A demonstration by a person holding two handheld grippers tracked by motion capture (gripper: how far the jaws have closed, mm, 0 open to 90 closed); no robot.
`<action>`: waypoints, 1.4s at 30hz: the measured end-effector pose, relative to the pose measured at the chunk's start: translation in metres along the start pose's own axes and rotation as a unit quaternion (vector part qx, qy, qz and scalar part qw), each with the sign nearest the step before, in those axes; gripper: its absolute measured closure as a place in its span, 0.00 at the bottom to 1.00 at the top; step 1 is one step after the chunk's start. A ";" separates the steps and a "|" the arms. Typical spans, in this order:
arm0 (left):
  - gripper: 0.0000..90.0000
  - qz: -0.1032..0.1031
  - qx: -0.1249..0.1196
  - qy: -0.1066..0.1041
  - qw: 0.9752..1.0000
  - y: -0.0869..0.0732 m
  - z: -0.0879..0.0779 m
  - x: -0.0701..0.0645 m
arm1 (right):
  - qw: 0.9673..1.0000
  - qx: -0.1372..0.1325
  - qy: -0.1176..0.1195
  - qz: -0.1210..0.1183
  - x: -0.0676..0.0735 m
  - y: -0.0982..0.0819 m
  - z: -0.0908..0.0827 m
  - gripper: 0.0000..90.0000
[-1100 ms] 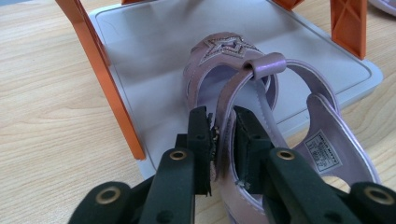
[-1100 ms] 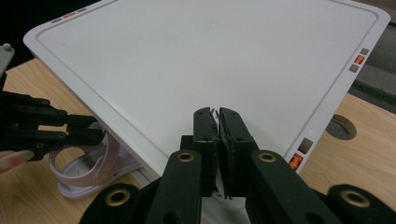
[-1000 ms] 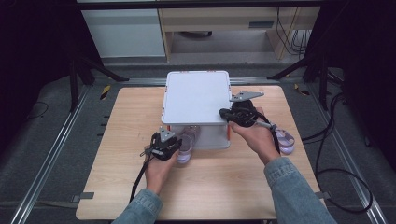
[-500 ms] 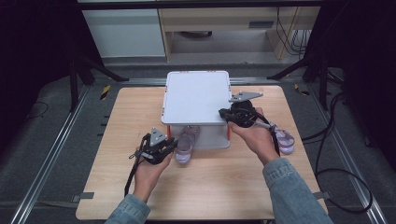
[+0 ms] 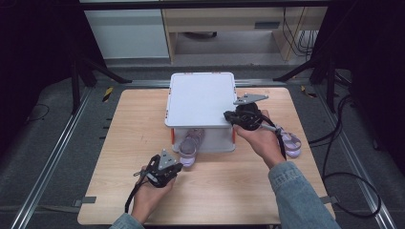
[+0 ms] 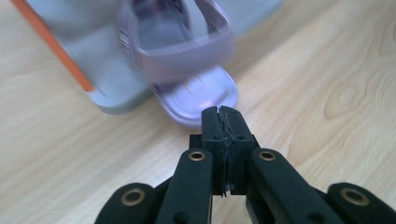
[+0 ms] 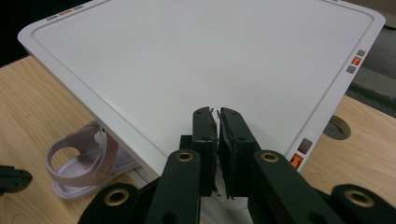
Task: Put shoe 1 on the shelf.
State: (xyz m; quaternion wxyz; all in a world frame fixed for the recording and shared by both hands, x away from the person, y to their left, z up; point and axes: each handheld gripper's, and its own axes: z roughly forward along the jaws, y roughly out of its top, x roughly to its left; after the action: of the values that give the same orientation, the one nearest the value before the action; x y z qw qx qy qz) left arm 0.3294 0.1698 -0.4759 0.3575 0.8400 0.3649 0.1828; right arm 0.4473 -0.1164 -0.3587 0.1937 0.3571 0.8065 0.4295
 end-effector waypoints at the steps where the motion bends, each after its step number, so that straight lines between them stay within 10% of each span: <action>1: 0.99 0.000 0.002 -0.003 1.000 -0.001 0.002 -0.001 | 1.000 -0.001 0.000 0.000 0.000 0.000 0.000 0.95; 18: 0.99 0.018 0.022 0.004 1.000 -0.001 0.023 -0.001 | 1.000 -0.007 0.003 0.001 -0.001 -0.002 0.000 0.95; 42: 0.99 -0.023 0.005 0.008 1.000 0.026 0.065 0.015 | 1.000 -0.012 0.007 0.002 -0.002 -0.003 0.000 0.95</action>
State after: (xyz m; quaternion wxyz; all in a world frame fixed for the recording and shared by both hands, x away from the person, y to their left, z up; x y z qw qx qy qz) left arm 0.3886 0.1383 -0.5005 0.3540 0.8319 0.3878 0.1798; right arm 0.4475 -0.1194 -0.3616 0.1914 0.3531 0.8018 0.4425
